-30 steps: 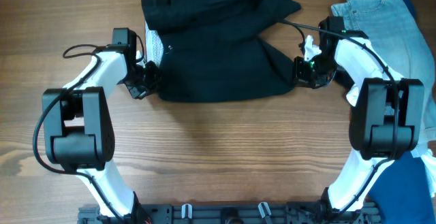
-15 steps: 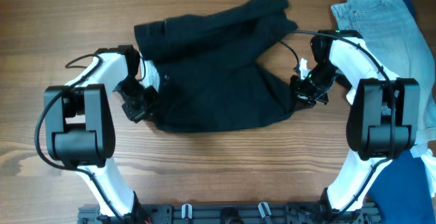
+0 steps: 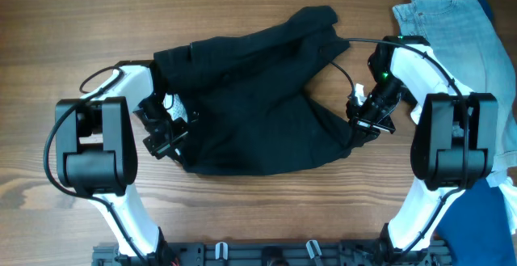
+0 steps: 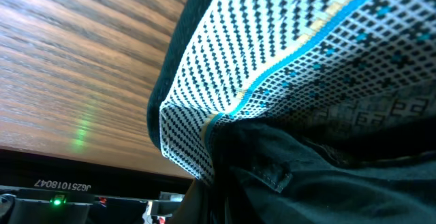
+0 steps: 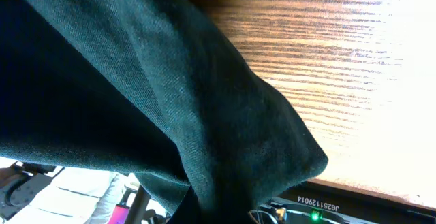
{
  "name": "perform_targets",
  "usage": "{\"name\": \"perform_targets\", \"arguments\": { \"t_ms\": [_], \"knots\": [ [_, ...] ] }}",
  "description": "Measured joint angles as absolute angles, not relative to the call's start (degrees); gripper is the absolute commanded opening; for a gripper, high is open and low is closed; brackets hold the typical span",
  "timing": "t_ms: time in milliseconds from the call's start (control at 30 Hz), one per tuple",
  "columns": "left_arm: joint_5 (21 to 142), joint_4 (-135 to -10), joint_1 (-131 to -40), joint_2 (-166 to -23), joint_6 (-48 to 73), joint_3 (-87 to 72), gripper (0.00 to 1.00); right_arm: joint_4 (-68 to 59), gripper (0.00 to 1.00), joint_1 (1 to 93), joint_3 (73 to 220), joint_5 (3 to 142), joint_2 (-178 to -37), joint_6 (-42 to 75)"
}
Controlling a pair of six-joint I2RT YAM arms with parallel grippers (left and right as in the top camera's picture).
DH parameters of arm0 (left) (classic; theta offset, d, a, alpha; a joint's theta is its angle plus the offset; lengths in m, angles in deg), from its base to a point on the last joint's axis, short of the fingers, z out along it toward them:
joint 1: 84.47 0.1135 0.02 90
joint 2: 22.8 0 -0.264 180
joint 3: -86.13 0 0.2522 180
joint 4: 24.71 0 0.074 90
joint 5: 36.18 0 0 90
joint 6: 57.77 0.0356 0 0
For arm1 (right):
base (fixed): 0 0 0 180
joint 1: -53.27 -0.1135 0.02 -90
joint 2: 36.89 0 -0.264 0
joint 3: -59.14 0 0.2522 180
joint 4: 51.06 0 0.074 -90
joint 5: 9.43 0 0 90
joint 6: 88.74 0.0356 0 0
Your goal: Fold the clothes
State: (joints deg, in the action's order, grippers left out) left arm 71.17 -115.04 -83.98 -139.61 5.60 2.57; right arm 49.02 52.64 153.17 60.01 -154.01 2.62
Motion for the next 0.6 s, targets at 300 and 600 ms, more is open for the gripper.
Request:
{"name": "perform_targets", "arguments": {
  "t_ms": [300, 600],
  "knots": [
    [74.4, -121.1, -84.0, -139.6, 5.6, 2.6, 0.04, 54.1, 0.05, 52.6, 153.2, 59.5, -154.0, 2.4],
    [77.7, -125.7, -84.0, -139.7, 5.6, 2.7, 0.63, 54.9, 0.82, 52.6, 153.2, 58.7, -154.0, 2.4]
  ]
}}
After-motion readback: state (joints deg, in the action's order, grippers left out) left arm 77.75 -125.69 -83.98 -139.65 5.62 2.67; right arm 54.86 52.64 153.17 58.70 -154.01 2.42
